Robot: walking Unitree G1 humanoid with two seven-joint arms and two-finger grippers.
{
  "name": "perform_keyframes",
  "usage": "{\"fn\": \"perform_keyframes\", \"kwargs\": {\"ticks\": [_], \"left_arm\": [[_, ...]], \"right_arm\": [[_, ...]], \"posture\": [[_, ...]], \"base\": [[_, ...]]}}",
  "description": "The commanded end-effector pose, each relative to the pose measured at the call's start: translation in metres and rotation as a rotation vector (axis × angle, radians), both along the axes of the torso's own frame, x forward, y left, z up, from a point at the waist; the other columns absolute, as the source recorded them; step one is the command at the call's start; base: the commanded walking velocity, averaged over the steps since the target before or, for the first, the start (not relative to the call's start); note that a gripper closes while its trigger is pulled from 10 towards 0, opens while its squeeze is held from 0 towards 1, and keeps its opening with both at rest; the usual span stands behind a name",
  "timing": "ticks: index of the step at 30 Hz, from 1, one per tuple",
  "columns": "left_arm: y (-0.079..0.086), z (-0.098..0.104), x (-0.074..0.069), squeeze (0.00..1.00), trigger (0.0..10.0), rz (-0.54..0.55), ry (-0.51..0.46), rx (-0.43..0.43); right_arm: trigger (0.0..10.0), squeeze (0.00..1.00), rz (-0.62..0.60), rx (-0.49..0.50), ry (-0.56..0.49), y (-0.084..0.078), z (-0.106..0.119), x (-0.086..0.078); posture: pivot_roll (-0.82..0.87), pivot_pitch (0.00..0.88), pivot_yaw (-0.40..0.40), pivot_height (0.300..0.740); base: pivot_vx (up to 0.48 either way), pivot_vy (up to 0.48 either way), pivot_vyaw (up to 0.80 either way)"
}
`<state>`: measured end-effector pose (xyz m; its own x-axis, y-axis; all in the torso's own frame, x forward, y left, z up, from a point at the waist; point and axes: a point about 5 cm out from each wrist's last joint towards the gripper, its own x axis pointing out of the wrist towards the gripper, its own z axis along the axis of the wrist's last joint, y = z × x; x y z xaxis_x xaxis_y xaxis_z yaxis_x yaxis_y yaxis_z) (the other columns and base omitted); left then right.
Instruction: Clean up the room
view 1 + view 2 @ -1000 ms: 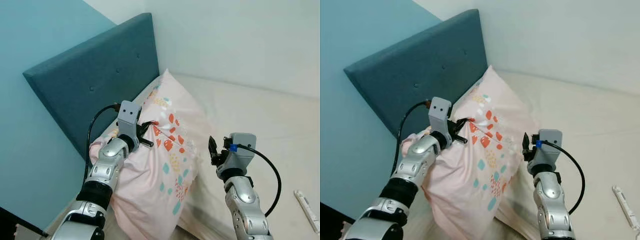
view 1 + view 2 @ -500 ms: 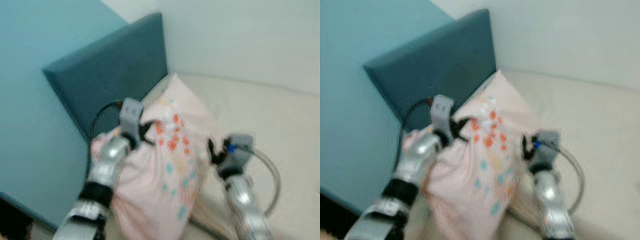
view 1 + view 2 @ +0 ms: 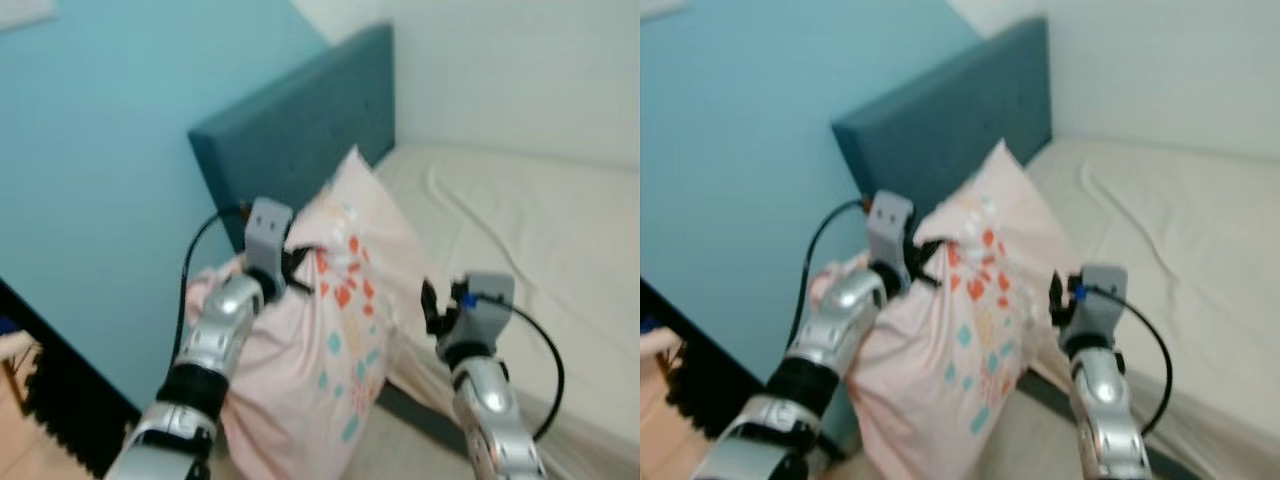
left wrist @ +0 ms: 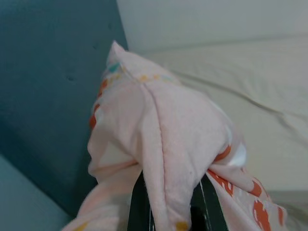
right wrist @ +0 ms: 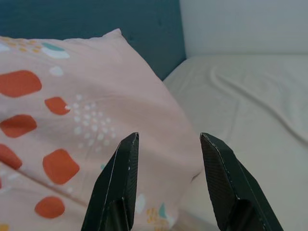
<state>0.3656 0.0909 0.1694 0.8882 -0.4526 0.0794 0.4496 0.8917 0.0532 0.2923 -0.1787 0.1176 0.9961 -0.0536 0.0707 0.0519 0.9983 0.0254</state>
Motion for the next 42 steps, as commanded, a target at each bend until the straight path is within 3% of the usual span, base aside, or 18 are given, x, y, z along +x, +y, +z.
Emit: {"fn": "perform_keyframes", "kwargs": {"ticks": [1, 9, 26, 35, 39, 41, 42], "left_arm": [[0.009, 0.017, 0.002, 0.00, 10.0, 0.026, -0.073, -0.026], [0.008, 0.017, 0.001, 0.00, 10.0, 0.001, -0.074, -0.014], [0.002, 0.021, 0.001, 0.00, 10.0, -0.024, -0.091, -0.005], [0.001, 0.021, 0.003, 0.00, 10.0, -0.007, -0.079, -0.027], [0.003, 0.042, 0.003, 0.00, 10.0, -0.012, -0.137, -0.174], [-0.001, 0.062, -0.001, 0.00, 10.0, -0.076, -0.199, -0.271], [-0.001, 0.062, -0.001, 0.00, 10.0, -0.076, -0.199, -0.271]], "right_arm": [[10.0, 0.00, 0.017, 0.021, 0.001, 0.008, -0.002, 0.000], [10.0, 0.00, 0.023, 0.026, 0.002, 0.011, -0.003, 0.001], [10.0, 0.00, 0.014, 0.034, -0.005, 0.009, -0.003, 0.003], [10.0, 0.00, 0.001, 0.016, -0.029, 0.006, 0.002, 0.005], [10.0, 0.00, -0.016, -0.006, -0.080, -0.002, 0.017, 0.009], [10.0, 0.00, -0.017, -0.006, -0.086, -0.004, 0.018, 0.010], [10.0, 0.00, -0.017, -0.006, -0.086, -0.004, 0.018, 0.010]], "posture": [[-0.01, 0.011, 0.147, 0.738], [-0.01, 0.006, 0.150, 0.738], [-0.01, 0.000, 0.159, 0.738], [-0.02, 0.000, 0.155, 0.738], [-0.02, 0.000, 0.146, 0.738], [-0.02, 0.000, 0.141, 0.738], [-0.02, 0.000, 0.141, 0.738]], "base": [[0.000, 0.480, 0.00], [0.000, 0.240, 0.00], [0.000, -0.480, 0.00], [0.000, 0.000, 0.00], [0.000, 0.000, 0.00], [0.000, 0.000, 0.00], [0.000, 0.000, 0.00]]}}
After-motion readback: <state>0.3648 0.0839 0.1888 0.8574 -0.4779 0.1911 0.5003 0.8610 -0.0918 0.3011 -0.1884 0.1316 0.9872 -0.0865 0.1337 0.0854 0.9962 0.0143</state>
